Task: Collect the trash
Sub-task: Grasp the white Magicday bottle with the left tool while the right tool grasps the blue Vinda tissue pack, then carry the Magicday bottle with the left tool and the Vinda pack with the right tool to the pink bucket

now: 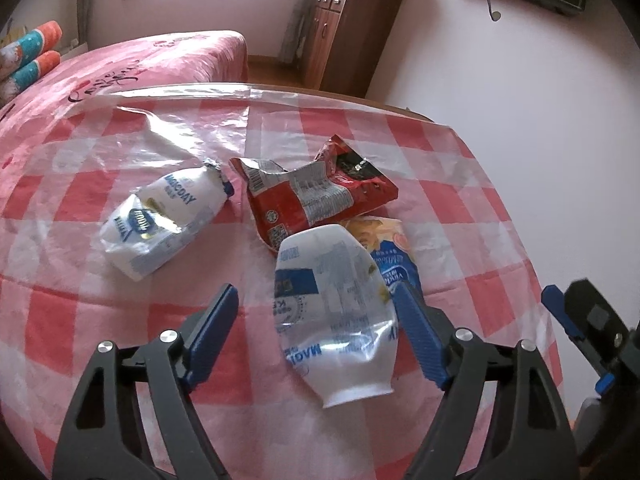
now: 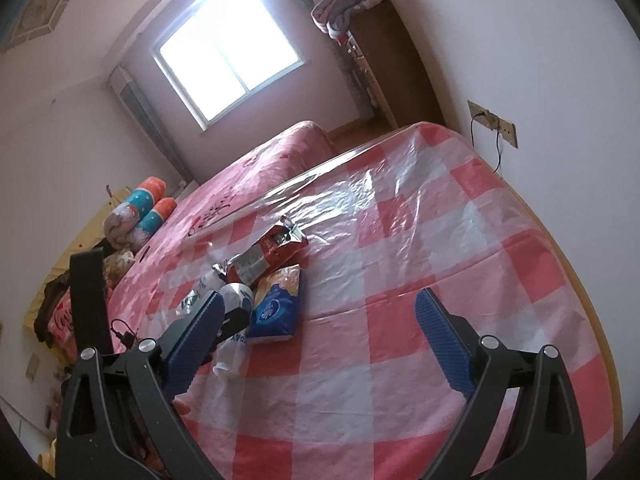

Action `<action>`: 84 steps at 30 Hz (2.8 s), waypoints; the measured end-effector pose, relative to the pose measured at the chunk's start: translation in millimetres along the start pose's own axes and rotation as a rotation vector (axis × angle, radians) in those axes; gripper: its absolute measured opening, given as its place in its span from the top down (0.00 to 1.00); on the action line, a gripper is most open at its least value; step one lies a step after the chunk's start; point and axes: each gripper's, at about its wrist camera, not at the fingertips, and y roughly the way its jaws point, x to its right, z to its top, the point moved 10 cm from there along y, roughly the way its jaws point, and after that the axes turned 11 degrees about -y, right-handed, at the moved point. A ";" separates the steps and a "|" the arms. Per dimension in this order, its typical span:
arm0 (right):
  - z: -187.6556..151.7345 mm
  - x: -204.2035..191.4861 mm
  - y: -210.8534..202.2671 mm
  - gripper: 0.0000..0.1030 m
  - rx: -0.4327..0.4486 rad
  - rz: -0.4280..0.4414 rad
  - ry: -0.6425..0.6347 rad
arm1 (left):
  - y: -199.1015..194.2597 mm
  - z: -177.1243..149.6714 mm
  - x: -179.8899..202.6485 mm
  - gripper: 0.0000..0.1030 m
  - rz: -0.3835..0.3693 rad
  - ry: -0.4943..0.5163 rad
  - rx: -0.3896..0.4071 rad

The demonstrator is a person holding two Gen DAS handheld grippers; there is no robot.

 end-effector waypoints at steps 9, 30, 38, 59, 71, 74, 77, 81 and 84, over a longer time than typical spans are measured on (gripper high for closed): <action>-5.8 -12.8 20.3 0.08 -0.056 0.000 -0.047 | 8.6 5.2 0.9 0.41 -0.035 -0.001 0.015; -17.1 -63.3 88.4 0.08 -0.238 -0.047 -0.233 | -34.4 18.4 -62.0 0.41 -0.031 -0.075 0.087; -22.2 -70.1 109.1 0.20 -0.289 -0.119 -0.326 | -52.5 17.8 -95.4 0.41 0.038 -0.078 0.123; -29.0 -76.4 106.2 0.55 -0.291 -0.201 -0.450 | -103.4 13.0 -119.2 0.41 0.188 0.001 0.234; -38.8 -97.9 78.0 0.57 -0.236 -0.162 -0.444 | -128.8 -1.0 -121.3 0.41 0.253 0.065 0.274; -39.7 -104.2 69.3 0.57 -0.218 -0.141 -0.440 | -136.2 -3.6 -123.0 0.41 0.269 0.076 0.285; -38.4 -111.9 59.4 0.57 -0.201 -0.124 -0.446 | -143.2 -6.2 -125.4 0.41 0.281 0.081 0.293; -36.4 -126.8 45.1 0.57 -0.177 -0.092 -0.447 | -152.7 -8.7 -129.9 0.41 0.294 0.080 0.302; -36.6 -137.7 35.6 0.57 -0.164 -0.066 -0.447 | -160.8 -10.7 -133.8 0.41 0.307 0.077 0.310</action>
